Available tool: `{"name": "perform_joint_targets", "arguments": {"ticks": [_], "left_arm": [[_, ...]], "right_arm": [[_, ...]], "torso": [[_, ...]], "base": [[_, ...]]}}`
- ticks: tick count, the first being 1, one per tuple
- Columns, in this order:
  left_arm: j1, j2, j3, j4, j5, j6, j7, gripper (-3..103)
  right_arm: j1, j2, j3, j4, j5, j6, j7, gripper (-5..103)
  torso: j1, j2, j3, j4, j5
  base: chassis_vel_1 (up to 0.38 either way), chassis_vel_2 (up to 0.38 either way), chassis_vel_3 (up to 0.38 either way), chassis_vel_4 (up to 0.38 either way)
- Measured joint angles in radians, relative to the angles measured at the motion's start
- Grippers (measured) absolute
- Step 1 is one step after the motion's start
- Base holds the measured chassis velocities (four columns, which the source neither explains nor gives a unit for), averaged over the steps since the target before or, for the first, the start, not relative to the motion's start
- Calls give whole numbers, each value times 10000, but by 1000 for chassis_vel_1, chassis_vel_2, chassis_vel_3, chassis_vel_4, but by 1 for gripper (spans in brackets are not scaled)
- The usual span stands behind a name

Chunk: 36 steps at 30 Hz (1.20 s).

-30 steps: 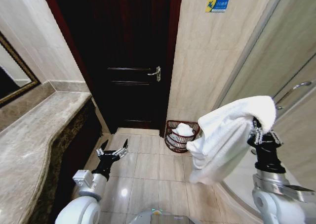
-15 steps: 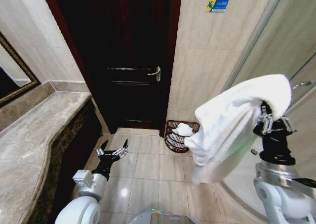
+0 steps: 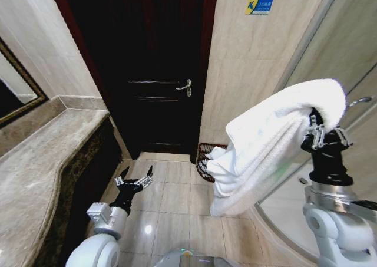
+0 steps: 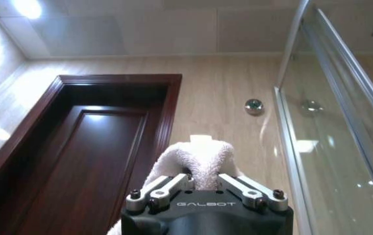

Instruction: Discard the used towel into the hamper.

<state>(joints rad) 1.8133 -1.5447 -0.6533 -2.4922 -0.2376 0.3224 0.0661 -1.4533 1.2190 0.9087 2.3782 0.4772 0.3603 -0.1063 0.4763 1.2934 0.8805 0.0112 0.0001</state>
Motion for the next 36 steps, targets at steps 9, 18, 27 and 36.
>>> {"name": "perform_joint_targets", "arguments": {"ticks": [9,18,27,36], "left_arm": [[0,0,0,0,0,0,0,100],[0,0,0,0,0,0,0,100],[0,0,0,0,0,0,0,100],[0,0,0,0,0,0,0,100]], "right_arm": [[103,143,40,68,24,-266,112,6],[34,271,51,-13,22,-226,97,6],[30,264,33,-5,-19,-220,107,6],[-6,269,7,17,-66,-209,113,6]], "torso": [[-1,0,0,0,-1],[-1,0,0,0,-2],[-2,0,-1,0,0],[1,0,0,1,0]], "base": [[0,0,0,0],[-37,28,36,-33],[-72,66,71,-73],[-96,109,112,-108]]}}
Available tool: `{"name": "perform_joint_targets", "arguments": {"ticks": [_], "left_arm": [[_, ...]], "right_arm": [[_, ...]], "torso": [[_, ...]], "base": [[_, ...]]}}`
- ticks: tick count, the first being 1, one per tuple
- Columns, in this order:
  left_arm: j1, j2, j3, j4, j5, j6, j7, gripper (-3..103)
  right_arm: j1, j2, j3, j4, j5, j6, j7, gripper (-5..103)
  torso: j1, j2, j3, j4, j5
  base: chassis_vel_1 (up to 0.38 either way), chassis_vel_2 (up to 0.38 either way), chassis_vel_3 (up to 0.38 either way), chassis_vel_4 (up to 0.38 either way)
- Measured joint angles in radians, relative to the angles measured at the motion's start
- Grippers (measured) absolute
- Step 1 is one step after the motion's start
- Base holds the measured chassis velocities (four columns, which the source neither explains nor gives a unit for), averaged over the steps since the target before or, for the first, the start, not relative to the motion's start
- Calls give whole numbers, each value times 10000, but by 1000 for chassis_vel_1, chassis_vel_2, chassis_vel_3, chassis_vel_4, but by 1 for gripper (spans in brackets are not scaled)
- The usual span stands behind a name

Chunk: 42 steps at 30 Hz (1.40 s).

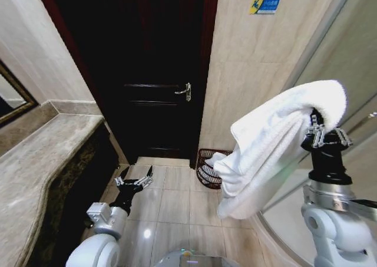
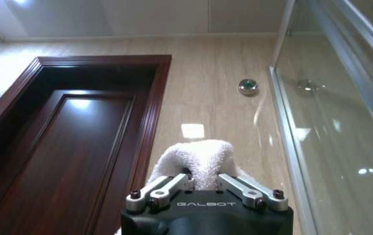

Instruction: Discard the used towel into the hamper.

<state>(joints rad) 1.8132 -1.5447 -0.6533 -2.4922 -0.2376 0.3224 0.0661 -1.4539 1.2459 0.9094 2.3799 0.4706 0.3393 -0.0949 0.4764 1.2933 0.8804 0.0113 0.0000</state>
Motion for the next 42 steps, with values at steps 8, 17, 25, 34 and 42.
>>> {"name": "perform_joint_targets", "arguments": {"ticks": [8,17,25,34,42], "left_arm": [[0,0,0,0,0,0,0,100],[0,0,-1,0,0,0,0,100],[0,1,0,0,0,0,0,100],[-2,0,0,0,0,0,0,100],[1,0,0,0,1,0,0,100]], "right_arm": [[-46,-14,2,29,-5,10,13,6],[-83,-9,3,36,-34,27,10,6],[-80,-34,-27,31,-103,30,31,6],[-57,-27,-86,-32,-99,358,38,6],[-79,-39,-79,-59,-172,415,-64,6]], "torso": [[-1,0,0,-2,0],[-2,0,0,-1,-1],[-3,0,0,-1,0],[12,-4,4,1,-1],[-8,1,-2,-2,-1]], "base": [[-104,100,93,-110],[-111,107,116,-114],[-151,143,141,-148],[-141,129,126,-116],[14,-22,-19,16]]}}
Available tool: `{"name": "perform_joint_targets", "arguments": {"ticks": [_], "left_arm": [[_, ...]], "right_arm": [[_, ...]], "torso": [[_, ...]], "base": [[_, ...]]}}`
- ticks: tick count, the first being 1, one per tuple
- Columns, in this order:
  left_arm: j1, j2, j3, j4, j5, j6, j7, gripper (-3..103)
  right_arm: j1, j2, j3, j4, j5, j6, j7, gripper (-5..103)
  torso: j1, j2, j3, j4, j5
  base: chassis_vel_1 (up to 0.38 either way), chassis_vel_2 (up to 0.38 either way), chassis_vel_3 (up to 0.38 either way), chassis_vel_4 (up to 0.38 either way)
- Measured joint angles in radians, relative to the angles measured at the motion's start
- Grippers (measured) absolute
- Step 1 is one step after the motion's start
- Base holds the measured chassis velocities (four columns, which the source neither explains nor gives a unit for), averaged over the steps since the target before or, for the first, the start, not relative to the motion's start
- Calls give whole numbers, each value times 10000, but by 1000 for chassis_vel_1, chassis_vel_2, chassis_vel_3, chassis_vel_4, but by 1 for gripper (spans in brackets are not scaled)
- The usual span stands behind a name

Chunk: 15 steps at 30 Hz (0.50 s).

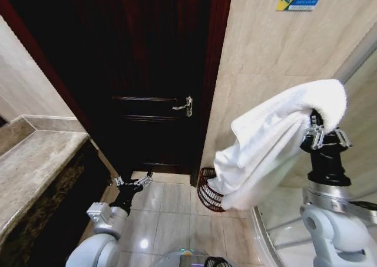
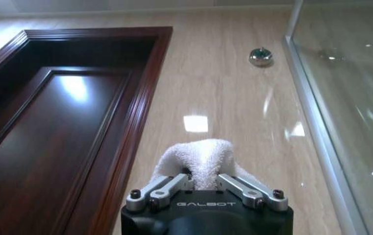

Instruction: Discard the used towel into the hamper.

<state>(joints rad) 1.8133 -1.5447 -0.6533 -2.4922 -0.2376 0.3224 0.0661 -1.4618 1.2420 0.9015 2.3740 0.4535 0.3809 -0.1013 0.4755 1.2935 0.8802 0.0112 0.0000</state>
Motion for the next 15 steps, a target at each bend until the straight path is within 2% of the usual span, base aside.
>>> {"name": "perform_joint_targets", "arguments": {"ticks": [15], "left_arm": [[0,0,0,0,-1,0,0,100]], "right_arm": [[-244,151,83,-11,-18,221,-201,6]], "torso": [[-51,-106,-54,0,1]], "base": [[12,12,10,17]]}}
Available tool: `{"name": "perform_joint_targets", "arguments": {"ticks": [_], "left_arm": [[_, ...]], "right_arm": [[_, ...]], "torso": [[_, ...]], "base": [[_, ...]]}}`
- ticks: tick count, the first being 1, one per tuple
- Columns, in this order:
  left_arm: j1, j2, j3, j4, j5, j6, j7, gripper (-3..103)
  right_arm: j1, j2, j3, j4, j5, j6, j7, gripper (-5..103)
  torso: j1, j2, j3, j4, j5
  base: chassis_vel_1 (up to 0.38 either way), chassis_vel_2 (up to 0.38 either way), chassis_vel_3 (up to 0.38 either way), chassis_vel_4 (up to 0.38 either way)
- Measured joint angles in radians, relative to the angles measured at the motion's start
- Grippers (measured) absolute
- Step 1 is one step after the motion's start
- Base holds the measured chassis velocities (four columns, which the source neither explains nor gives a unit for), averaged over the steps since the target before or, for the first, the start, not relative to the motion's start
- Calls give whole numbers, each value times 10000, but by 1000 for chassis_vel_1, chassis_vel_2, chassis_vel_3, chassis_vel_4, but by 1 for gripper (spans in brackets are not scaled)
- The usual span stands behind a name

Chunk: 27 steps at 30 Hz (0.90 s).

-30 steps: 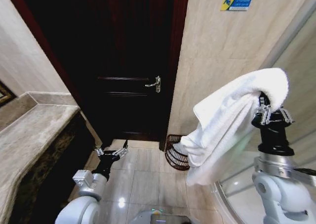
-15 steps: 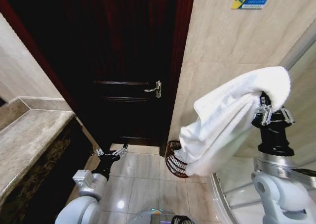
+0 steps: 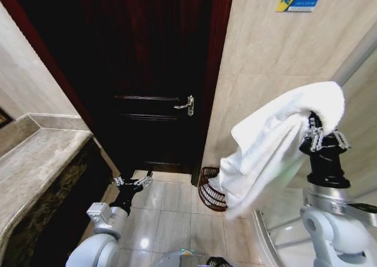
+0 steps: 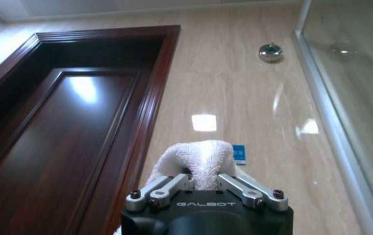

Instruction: Discard the used towel into the hamper.

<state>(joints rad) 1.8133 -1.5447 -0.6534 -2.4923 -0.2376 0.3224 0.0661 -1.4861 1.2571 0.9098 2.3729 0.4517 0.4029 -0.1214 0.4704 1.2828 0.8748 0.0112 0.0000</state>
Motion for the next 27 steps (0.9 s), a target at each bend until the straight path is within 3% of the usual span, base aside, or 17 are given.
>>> {"name": "perform_joint_targets", "arguments": {"ticks": [27], "left_arm": [[1,0,0,0,0,0,0,100]], "right_arm": [[-16,-21,87,69,-30,29,208,6]], "torso": [[-38,-77,-49,8,-1]], "base": [[11,11,8,7]]}}
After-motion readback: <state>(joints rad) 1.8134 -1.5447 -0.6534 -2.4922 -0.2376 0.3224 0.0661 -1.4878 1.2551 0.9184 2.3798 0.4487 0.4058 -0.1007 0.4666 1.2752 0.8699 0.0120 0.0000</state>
